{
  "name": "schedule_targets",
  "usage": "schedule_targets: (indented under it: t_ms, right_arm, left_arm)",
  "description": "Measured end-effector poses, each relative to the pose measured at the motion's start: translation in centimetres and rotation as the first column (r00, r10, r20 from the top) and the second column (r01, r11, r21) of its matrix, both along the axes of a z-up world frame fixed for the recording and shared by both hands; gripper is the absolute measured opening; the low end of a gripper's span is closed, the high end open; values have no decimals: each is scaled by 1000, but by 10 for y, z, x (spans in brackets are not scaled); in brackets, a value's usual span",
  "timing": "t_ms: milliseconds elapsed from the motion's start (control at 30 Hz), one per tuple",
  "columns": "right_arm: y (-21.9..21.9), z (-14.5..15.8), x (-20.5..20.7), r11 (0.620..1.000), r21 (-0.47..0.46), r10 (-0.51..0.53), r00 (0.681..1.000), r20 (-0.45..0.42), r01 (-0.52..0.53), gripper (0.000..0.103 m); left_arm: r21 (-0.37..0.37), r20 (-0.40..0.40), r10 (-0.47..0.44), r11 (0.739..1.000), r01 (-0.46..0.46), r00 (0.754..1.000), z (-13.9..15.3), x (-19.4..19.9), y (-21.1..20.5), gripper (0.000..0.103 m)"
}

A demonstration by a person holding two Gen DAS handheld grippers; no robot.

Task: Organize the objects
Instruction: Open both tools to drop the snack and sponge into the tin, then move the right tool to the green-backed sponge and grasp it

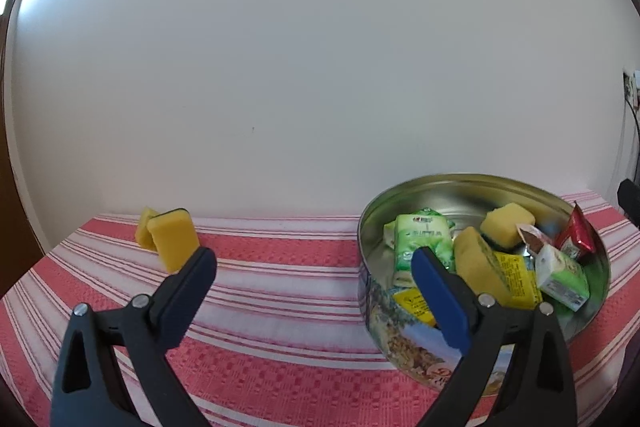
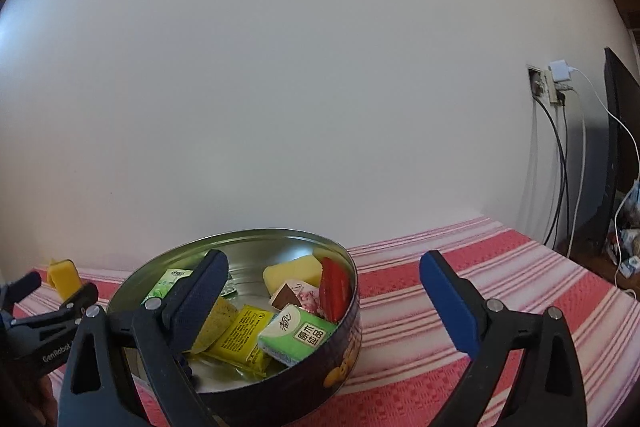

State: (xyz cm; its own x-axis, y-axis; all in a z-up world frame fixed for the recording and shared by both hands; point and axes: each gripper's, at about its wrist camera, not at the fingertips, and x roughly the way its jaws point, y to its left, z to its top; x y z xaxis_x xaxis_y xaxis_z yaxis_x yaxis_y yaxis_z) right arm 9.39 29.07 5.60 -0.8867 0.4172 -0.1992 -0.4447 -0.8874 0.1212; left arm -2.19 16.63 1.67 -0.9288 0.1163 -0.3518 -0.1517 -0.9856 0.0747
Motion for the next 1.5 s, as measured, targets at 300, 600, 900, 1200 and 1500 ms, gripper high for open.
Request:
schedule_targets:
  t_ms: [300,600,900,1200,1500]
  right_arm:
    - [-35,4,21,1000,8,-4,999,-48,4,98]
    - [-61,3,2,999,35,35,999,-40,-34,98]
    - [-99,-6,-34,996,-30,83,996,-42,-84,98]
    - [-132,-11,-70,984,-30,172,985,-29,-173,98]
    - [-172,-17,-125,951,-59,303,953,11,-302,98]
  left_arm:
    - [20,9,-17,1000,16,1000,1,6,-9,102]
    - [37,41,-6,999,4,999,-1,-1,-28,102]
    - [36,39,50,998,-51,998,-3,-16,-69,102]
    - [28,61,111,993,-113,992,-5,-38,-114,102]
    - [33,87,241,969,-244,967,-9,-70,-180,102]
